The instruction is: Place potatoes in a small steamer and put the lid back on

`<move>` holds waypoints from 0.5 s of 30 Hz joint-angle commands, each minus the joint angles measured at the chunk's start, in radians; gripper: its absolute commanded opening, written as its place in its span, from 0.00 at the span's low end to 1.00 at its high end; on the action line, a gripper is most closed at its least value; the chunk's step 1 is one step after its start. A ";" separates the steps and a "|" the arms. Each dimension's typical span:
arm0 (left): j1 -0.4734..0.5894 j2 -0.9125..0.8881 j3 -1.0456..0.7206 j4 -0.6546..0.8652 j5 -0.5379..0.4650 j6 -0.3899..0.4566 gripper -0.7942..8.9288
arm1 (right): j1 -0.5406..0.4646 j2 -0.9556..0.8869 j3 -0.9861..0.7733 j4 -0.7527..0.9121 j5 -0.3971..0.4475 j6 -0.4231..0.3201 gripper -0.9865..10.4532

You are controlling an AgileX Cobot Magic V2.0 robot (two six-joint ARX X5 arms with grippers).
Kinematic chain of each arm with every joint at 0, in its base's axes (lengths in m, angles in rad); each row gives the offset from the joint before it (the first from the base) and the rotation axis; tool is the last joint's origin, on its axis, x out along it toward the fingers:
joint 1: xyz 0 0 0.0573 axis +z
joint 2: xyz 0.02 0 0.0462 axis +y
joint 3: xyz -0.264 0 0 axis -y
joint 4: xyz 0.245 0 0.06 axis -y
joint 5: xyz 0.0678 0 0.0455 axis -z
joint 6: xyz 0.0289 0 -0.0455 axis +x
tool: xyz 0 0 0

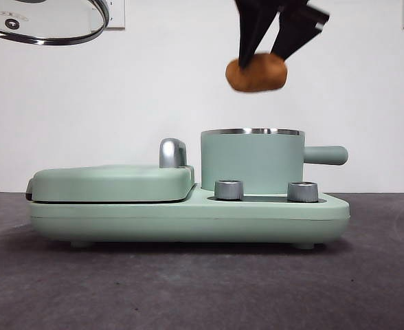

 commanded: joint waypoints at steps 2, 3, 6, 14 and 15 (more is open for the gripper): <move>-0.002 -0.002 0.013 0.029 0.000 -0.001 0.10 | -0.013 0.086 0.062 0.012 -0.002 -0.029 0.28; -0.002 -0.002 0.013 0.029 0.000 -0.001 0.10 | -0.016 0.103 0.064 0.026 -0.001 -0.032 0.28; -0.002 -0.002 0.013 0.029 0.000 -0.001 0.10 | -0.028 0.140 0.064 0.047 -0.002 -0.035 0.28; -0.002 0.000 0.013 0.029 0.000 -0.001 0.10 | -0.043 0.220 0.064 0.062 0.000 -0.053 0.28; -0.002 0.000 0.013 0.029 0.000 -0.001 0.10 | -0.045 0.230 0.064 0.070 0.000 -0.053 0.28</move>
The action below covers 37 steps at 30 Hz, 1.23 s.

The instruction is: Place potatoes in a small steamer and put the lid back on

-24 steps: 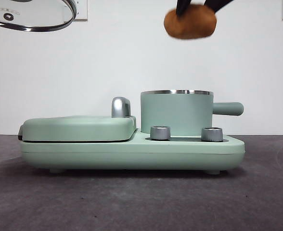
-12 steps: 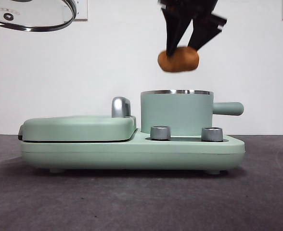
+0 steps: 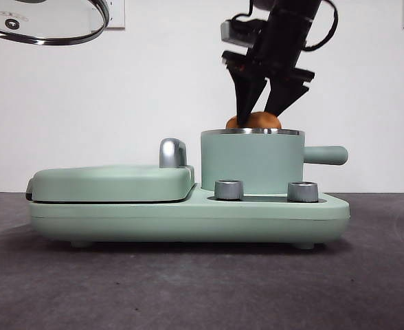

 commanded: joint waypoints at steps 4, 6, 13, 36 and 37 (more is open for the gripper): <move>-0.002 0.000 0.013 0.029 0.000 -0.001 0.10 | 0.000 0.061 0.028 0.027 0.000 -0.011 0.28; -0.002 0.000 0.013 0.029 0.000 -0.001 0.10 | -0.001 0.076 0.028 0.032 0.002 -0.011 0.28; -0.002 -0.001 0.013 0.029 0.000 -0.001 0.10 | -0.002 0.087 0.027 0.051 0.006 -0.014 0.31; -0.002 0.000 0.013 0.082 0.001 -0.001 0.10 | 0.049 -0.779 -0.332 0.039 0.096 -0.025 0.44; -0.002 0.000 0.013 0.082 0.001 -0.001 0.10 | 0.049 -0.821 -0.378 0.048 0.104 -0.023 0.43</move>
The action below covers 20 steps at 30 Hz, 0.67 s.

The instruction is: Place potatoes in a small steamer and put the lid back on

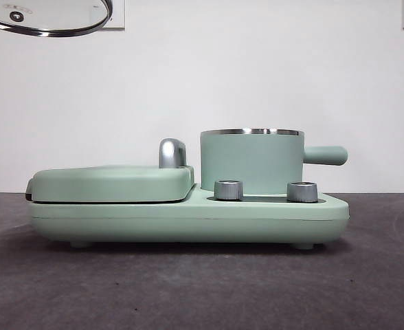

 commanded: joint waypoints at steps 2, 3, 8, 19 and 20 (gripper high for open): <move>-0.002 0.000 0.013 0.039 0.001 -0.001 0.10 | 0.006 -0.139 -0.153 0.034 0.015 0.013 0.41; -0.002 0.000 0.013 0.039 0.001 -0.001 0.10 | 0.006 -0.182 -0.197 0.037 0.013 0.023 0.41; -0.003 0.000 0.013 0.039 0.018 -0.002 0.10 | 0.006 -0.367 -0.376 0.041 0.014 0.077 0.40; -0.005 0.074 0.013 0.086 0.163 -0.018 0.10 | 0.006 -0.713 -0.672 0.030 0.016 0.124 0.40; -0.010 0.089 0.013 0.106 0.164 -0.023 0.10 | 0.006 -0.732 -0.687 0.025 0.017 0.128 0.40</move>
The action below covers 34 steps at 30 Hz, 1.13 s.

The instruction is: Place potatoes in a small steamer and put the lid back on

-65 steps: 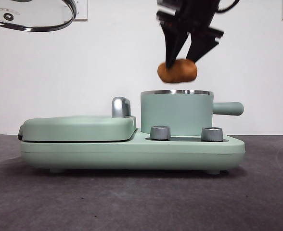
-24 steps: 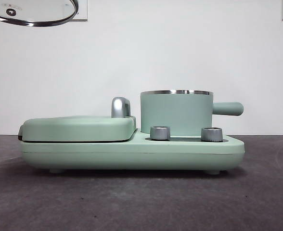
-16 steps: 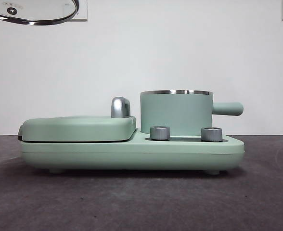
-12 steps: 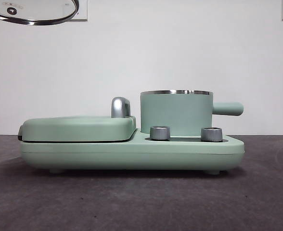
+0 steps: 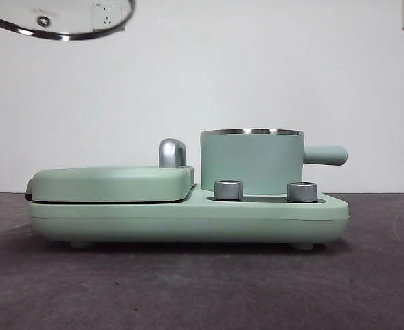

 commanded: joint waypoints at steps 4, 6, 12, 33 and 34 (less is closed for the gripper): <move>-0.039 0.107 0.014 0.182 0.013 -0.024 0.10 | 0.006 -0.066 -0.061 -0.013 0.002 0.055 0.40; -0.053 0.162 0.018 0.245 0.014 -0.025 0.10 | 0.006 -0.071 -0.072 -0.019 0.002 0.058 0.40; -0.103 0.352 0.044 0.462 0.019 -0.024 0.10 | 0.006 -0.071 -0.077 -0.024 -0.001 0.057 0.40; -0.181 0.976 0.526 0.592 0.019 0.067 0.10 | 0.006 -0.071 -0.077 -0.024 0.000 0.057 0.40; -0.183 0.992 0.542 0.591 0.019 0.073 0.10 | 0.006 -0.071 -0.077 -0.024 0.000 0.057 0.40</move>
